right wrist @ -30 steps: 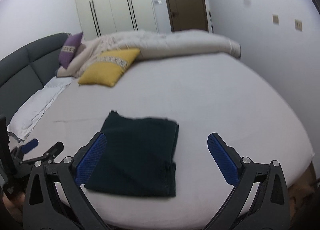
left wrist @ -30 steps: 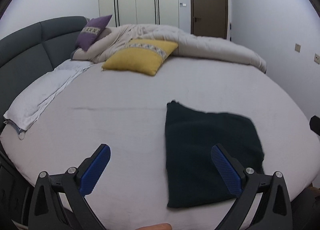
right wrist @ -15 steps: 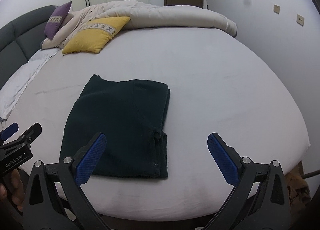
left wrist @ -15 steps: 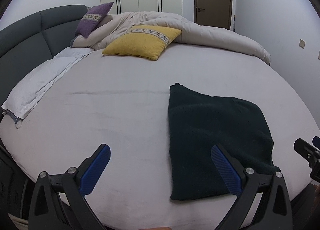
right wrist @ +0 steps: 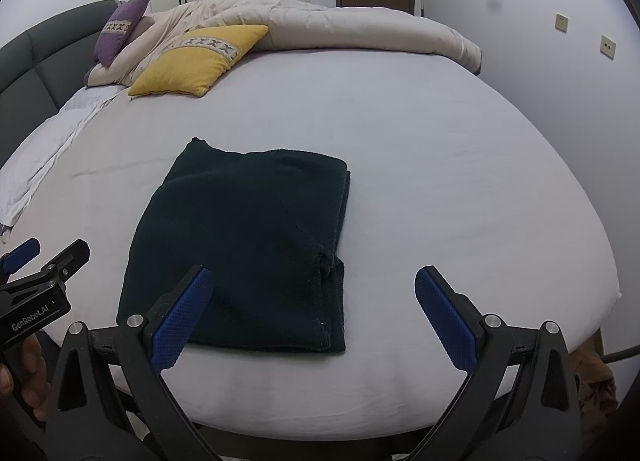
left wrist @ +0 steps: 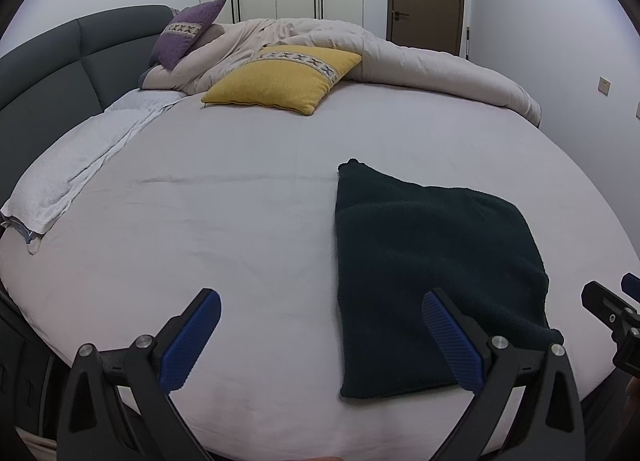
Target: Fold small clothes
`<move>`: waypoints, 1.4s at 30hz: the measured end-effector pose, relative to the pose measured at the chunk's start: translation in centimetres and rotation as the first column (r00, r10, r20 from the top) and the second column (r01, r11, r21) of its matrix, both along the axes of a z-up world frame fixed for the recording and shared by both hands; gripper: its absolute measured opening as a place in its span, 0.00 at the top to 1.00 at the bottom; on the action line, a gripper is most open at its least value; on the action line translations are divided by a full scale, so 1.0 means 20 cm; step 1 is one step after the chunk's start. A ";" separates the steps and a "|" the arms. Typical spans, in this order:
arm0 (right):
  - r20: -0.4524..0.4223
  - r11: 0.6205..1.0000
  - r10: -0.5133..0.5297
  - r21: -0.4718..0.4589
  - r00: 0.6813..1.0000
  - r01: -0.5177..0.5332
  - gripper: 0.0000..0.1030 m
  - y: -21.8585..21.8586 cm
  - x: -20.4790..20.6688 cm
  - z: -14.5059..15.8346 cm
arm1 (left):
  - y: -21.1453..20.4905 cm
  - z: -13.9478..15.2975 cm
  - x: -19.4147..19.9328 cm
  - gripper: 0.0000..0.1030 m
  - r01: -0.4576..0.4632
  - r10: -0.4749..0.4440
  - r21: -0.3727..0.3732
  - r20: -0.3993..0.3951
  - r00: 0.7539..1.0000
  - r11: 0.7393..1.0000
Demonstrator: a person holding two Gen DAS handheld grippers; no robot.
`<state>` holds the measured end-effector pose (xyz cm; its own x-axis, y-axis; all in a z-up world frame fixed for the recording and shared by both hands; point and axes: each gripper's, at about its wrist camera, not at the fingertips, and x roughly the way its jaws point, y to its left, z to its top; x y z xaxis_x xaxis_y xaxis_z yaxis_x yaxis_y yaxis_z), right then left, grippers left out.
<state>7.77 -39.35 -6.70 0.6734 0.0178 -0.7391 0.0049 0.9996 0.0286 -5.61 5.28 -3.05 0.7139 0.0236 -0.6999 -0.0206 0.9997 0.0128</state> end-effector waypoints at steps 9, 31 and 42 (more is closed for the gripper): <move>-0.003 1.000 0.002 0.000 1.000 -0.002 0.00 0.00 0.01 0.00 | -0.01 -0.01 0.00 0.00 0.002 -0.002 -0.002 -0.005 1.000 1.000; -0.004 1.000 0.009 -0.002 1.000 -0.009 0.00 0.00 0.01 -0.01 | 0.00 -0.01 0.01 0.00 0.006 -0.006 -0.005 -0.006 1.000 1.000; -0.003 1.000 0.008 -0.002 1.000 -0.008 0.00 0.00 0.01 -0.01 | -0.01 -0.01 0.00 0.00 0.003 -0.003 -0.005 -0.007 1.000 1.000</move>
